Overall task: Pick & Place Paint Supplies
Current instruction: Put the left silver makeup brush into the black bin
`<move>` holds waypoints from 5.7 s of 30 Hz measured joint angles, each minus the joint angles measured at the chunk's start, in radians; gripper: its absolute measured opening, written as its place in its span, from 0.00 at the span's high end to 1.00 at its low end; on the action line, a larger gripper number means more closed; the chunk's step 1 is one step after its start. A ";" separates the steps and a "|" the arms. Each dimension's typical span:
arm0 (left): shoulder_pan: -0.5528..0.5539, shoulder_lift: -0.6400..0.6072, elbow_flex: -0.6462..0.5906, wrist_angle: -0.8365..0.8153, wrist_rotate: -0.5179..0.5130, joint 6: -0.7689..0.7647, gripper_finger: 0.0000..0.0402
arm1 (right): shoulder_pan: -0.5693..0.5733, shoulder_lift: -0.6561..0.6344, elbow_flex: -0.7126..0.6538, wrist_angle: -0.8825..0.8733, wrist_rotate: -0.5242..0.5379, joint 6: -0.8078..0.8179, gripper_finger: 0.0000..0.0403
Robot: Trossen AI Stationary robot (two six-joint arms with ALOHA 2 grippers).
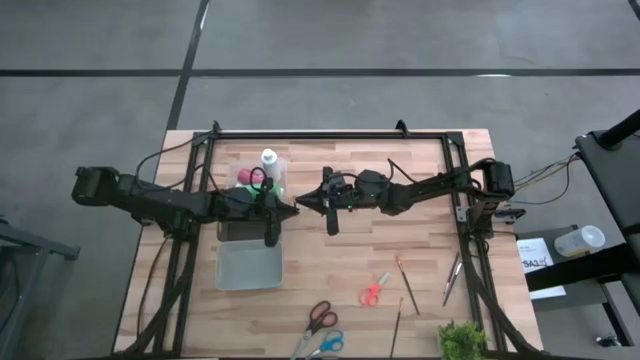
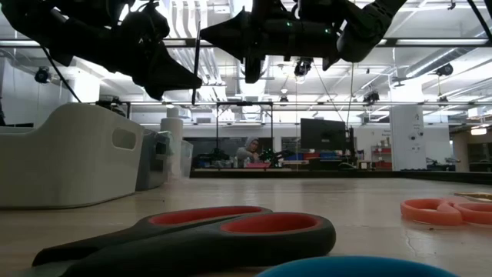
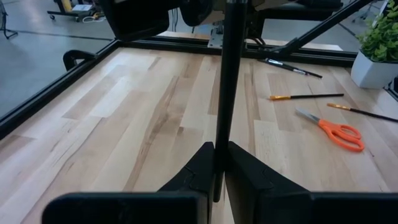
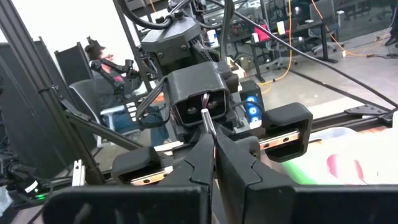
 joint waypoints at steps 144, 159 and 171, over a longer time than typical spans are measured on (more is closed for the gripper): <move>-0.003 0.229 0.422 -1.483 0.029 -0.185 0.92 | 0.090 -0.220 -0.006 -0.561 0.752 0.230 0.38; -0.003 0.241 0.422 -1.457 0.023 -0.189 0.92 | 0.082 -0.221 -0.006 -0.438 0.760 0.243 0.38; -0.003 0.241 0.422 -1.445 -0.019 -0.203 0.92 | 0.083 -0.222 -0.006 -0.434 0.760 0.265 0.38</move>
